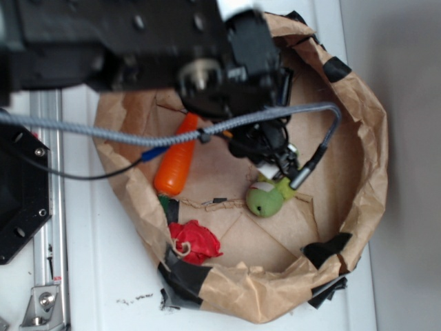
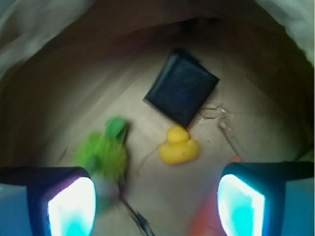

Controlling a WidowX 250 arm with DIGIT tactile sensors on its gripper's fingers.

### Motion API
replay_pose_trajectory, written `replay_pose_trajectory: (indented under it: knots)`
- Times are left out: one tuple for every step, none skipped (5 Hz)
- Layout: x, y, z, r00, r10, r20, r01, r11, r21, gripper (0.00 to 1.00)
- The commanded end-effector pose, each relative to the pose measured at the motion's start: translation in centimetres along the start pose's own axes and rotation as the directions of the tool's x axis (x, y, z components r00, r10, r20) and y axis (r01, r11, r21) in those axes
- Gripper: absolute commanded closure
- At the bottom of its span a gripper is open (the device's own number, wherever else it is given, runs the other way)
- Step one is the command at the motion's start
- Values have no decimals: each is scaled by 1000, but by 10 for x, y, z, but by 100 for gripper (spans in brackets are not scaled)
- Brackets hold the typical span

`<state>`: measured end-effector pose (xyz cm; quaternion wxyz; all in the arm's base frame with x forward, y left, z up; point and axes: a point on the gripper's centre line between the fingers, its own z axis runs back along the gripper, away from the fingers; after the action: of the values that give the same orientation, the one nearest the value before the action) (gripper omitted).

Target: Grab the green animal.

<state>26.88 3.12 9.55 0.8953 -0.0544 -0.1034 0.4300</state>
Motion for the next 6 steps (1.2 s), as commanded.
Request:
replay_pose_trajectory:
  knots:
    - [-16,-25,-32,980,-200,-15,200,980,-20,0]
    - [-10,-41,-43,968,-249,-18,247,967,-54,0]
    - [-4,-58,-53,950,-305,-68,298,950,-98,0]
    - [-6,-71,-63,903,-412,-122,400,910,-112,7]
    - [-8,-72,-61,886,-443,-134,430,895,-120,100]
    - [-1,-71,-32,839,-527,-134,504,847,-171,100]
